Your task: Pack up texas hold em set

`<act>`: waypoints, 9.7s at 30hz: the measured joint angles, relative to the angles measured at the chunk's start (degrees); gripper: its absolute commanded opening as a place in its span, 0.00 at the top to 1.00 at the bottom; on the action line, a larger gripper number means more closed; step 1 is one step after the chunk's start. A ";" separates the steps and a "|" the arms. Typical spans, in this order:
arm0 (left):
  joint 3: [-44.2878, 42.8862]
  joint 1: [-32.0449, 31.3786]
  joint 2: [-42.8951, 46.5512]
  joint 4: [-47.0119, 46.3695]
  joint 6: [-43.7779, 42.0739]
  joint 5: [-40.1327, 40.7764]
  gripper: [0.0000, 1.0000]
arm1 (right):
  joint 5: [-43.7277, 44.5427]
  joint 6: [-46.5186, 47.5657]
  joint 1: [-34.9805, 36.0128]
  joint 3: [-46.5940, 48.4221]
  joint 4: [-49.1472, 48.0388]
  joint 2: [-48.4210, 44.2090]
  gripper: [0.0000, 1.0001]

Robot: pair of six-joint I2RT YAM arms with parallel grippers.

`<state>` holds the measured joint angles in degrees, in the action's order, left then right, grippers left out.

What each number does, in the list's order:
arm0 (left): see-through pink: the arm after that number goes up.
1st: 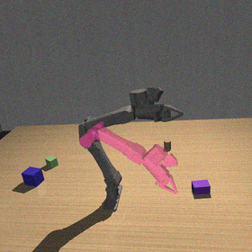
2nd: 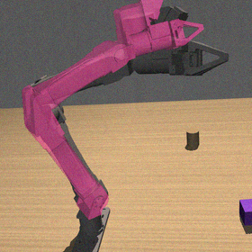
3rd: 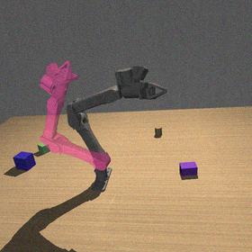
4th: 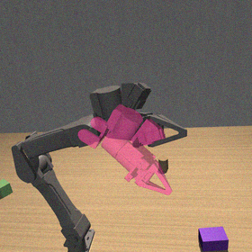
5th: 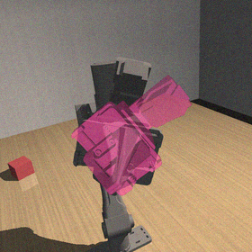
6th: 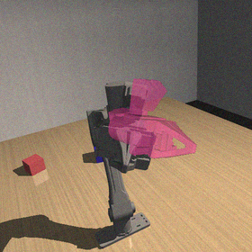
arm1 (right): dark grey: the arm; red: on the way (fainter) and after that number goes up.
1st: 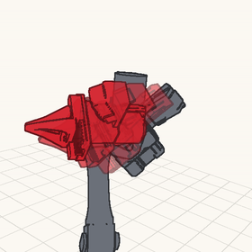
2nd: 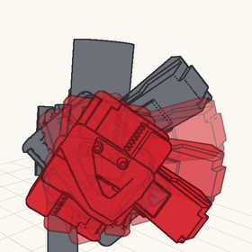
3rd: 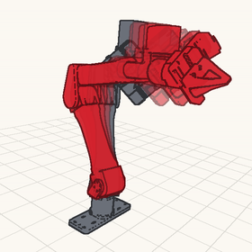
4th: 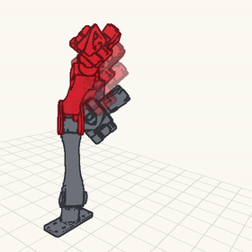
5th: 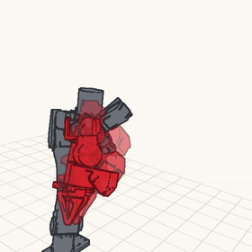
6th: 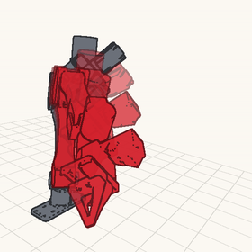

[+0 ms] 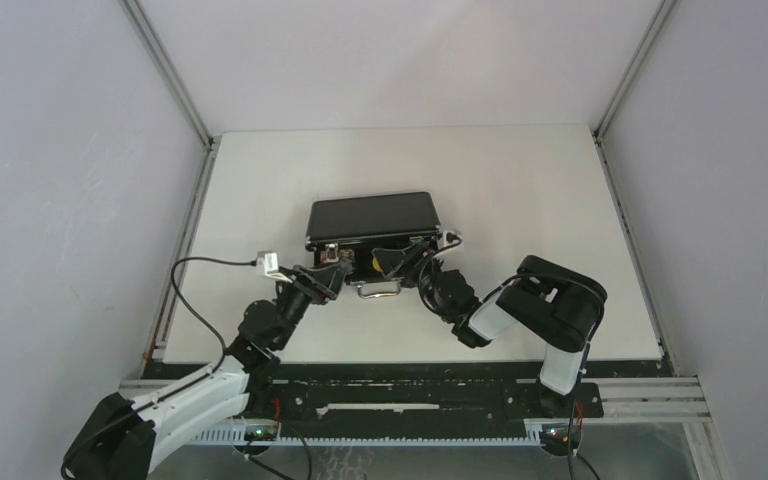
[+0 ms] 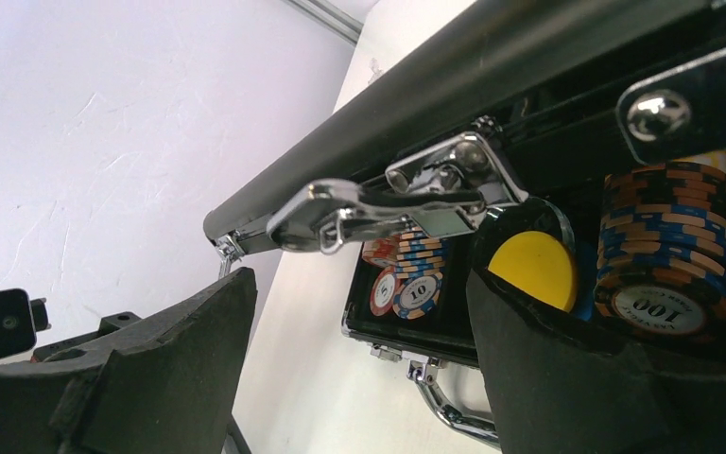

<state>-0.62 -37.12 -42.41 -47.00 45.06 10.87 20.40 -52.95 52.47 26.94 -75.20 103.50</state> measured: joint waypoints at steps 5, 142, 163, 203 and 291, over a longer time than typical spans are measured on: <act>0.00 -0.04 3.93 4.35 0.00 -0.37 0.31 | 0.00 -0.02 0.00 0.00 0.00 0.00 0.11; -4.85 4.68 7.61 29.90 -1.66 -15.63 1.00 | -25.03 -1.18 -12.70 -14.69 9.92 -5.51 1.00; -0.61 5.92 -38.18 -8.11 0.39 -11.58 1.00 | -24.92 1.25 -12.68 -12.87 13.88 -5.25 1.00; 0.04 6.97 -19.02 10.82 -0.13 -9.86 0.42 | -24.61 1.33 -12.24 -14.10 14.71 -8.66 1.00; -7.65 7.82 3.32 35.08 -3.54 -1.11 0.19 | -18.99 9.18 -14.78 -11.80 35.15 -24.74 1.00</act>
<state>-8.27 -29.30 -39.09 -11.92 41.52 9.76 1.41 -43.77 37.69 15.14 -40.05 78.76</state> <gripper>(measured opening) 0.665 0.002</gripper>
